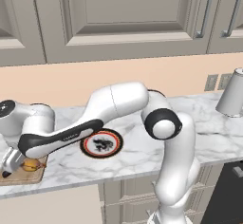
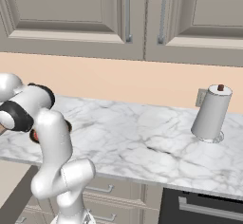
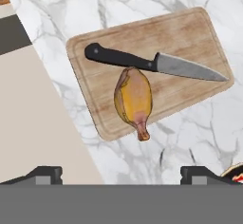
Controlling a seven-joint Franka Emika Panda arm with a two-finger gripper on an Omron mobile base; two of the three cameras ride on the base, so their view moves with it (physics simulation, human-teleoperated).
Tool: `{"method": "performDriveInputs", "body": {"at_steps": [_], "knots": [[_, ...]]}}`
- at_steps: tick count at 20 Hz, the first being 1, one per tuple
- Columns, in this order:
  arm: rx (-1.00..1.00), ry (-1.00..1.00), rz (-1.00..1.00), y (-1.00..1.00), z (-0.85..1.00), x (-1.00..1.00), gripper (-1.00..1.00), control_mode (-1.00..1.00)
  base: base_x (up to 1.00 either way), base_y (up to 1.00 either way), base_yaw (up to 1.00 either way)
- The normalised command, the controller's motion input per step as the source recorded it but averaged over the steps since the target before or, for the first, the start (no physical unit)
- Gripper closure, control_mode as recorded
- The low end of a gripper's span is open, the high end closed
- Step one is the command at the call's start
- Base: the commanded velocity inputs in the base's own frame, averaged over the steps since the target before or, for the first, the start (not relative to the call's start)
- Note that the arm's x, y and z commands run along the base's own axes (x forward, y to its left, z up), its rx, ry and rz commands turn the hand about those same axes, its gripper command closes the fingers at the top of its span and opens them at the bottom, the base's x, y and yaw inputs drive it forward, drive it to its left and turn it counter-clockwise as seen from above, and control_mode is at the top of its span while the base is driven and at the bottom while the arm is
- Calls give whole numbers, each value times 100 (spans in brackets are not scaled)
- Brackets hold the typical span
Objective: Pick up the knife from the drawer and place it on the cutting board. Then place the meat from the plate to the cutting board.
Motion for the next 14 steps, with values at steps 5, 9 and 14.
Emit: {"method": "performDriveInputs", "body": {"at_steps": [5,9,14], "knots": [[1,-2,0,-62,36,-34,-100,-100,0,0,0],[0,0,0,-67,22,-21,-100,-100,0,0,0],[0,0,0,-63,14,-13,-100,-100,0,0,0]]}}
